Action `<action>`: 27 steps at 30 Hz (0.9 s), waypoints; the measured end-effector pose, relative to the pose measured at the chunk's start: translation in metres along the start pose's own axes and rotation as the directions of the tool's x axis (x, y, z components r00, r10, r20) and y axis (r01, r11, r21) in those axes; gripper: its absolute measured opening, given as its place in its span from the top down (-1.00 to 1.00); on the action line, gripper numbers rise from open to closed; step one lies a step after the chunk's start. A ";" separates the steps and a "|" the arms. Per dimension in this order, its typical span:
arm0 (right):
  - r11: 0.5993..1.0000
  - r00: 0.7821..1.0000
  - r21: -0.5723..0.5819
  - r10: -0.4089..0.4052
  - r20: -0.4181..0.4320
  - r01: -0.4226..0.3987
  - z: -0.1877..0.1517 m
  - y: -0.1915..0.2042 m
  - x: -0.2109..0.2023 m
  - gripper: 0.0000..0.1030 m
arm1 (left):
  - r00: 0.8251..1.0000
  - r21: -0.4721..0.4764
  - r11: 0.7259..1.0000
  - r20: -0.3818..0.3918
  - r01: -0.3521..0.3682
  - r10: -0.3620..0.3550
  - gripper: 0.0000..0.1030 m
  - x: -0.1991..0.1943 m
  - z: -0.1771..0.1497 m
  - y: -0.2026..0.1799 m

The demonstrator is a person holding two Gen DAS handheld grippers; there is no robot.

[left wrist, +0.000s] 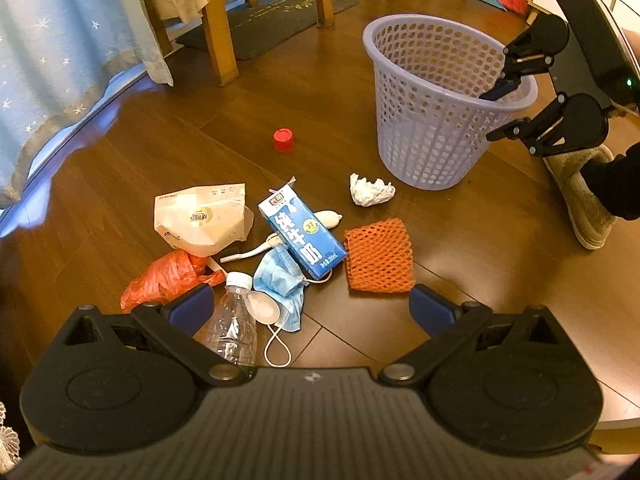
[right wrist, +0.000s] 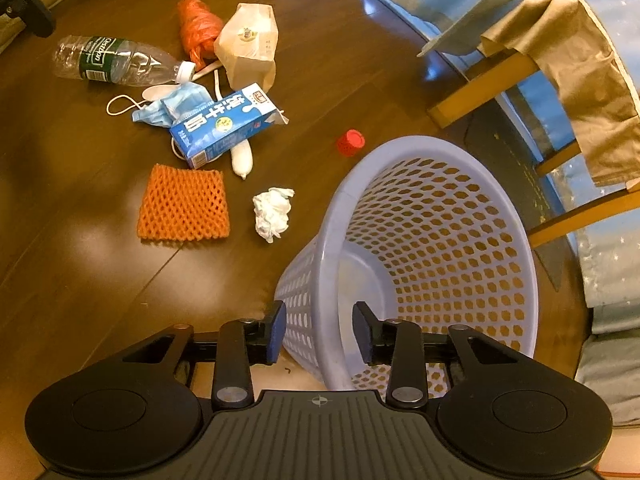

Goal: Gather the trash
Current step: 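Move the right gripper to the lavender wastebasket rim and clamp it, then lift the wastebasket with the right gripper while the left gripper approaches the water bottle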

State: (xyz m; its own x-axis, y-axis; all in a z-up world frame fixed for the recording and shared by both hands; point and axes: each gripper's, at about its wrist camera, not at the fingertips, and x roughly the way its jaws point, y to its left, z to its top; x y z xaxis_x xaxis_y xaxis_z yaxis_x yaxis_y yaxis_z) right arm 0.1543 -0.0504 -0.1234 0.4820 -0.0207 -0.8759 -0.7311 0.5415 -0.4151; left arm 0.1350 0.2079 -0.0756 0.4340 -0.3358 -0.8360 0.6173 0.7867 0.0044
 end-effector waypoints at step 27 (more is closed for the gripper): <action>0.986 0.997 -0.147 -0.079 -0.013 0.076 0.005 0.031 0.012 0.81 | 1.000 -0.016 1.000 0.020 -0.012 0.013 -0.96 0.001 0.000 0.004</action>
State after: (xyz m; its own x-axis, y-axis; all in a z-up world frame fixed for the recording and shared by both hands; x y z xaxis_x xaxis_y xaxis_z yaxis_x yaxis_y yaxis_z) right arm 0.1399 -0.0301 -0.1450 0.5317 -0.0745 -0.8436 -0.7552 0.4092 -0.5122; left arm 0.1378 0.2111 -0.0766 0.4544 -0.3360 -0.8250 0.6012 0.7990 0.0057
